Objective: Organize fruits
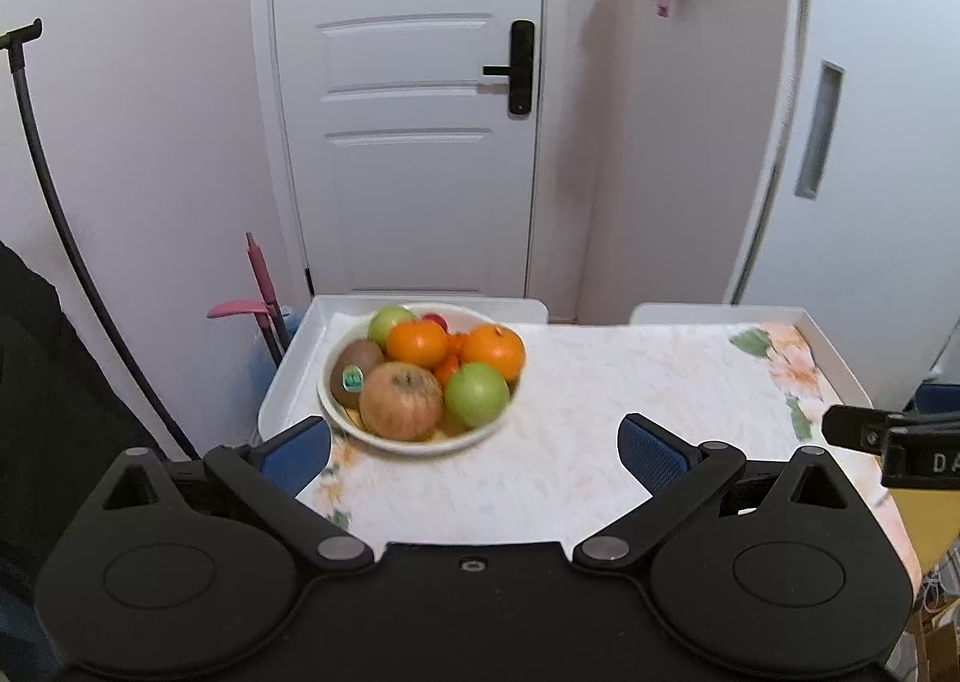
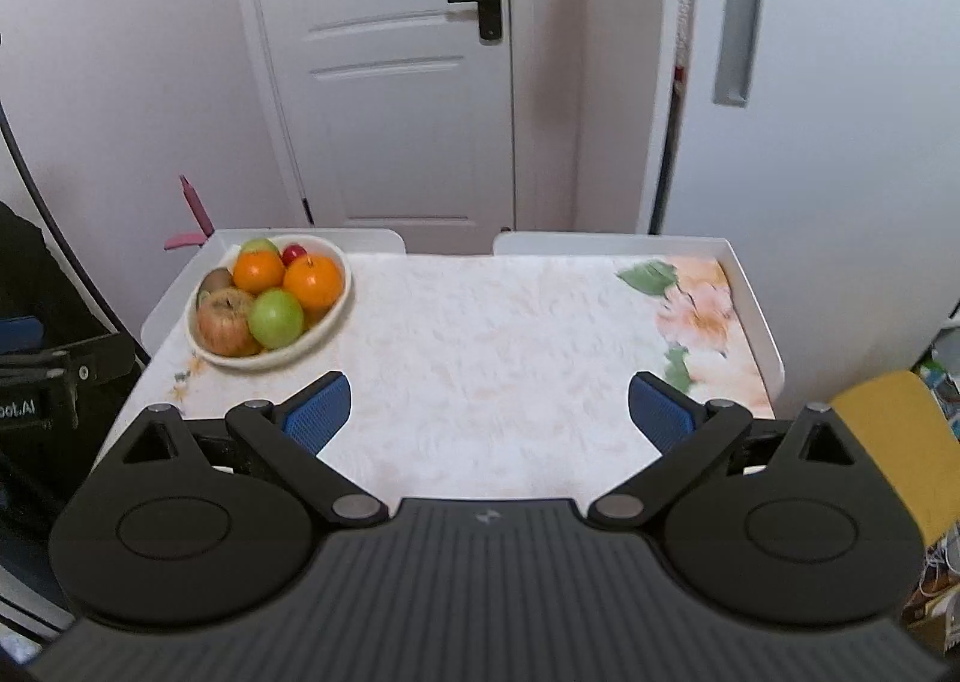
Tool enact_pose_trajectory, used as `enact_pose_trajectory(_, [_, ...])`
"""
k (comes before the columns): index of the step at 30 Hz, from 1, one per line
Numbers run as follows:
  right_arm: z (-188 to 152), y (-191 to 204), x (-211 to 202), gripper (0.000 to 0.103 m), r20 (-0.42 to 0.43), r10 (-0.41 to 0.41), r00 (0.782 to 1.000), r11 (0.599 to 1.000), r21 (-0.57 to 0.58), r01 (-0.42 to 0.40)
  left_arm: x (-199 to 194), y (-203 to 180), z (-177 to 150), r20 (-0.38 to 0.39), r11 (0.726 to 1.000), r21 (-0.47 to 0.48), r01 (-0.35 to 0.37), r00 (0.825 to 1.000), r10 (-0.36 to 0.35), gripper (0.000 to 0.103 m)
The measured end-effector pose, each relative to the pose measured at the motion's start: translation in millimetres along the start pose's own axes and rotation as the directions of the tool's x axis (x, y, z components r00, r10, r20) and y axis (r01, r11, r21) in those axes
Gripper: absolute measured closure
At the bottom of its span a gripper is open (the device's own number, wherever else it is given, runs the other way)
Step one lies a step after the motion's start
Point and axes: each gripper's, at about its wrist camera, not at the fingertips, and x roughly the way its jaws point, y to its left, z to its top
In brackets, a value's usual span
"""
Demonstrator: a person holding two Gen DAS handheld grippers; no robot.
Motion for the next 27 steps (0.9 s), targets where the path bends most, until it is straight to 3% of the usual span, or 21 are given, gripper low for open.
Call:
enact_pose_trajectory(6, [-15.3, -4.6, -10.4, 0.0, -0.015, -0.02, 1.0, 1.0, 0.009, 0.021, -7.3, -9.0, -18.0, -0.02, 1.0, 0.014, 0.004, 1.0, -0.004, 0.0])
enact_pose_trajectory(27, [-16.3, -7.6, -11.5, 0.0, -0.033, -0.032, 0.999, 0.999, 0.025, 0.033, -12.9, -8.3, -18.6, -0.011, 1.0, 0.024, -0.007, 1.0, 0.008, 0.0])
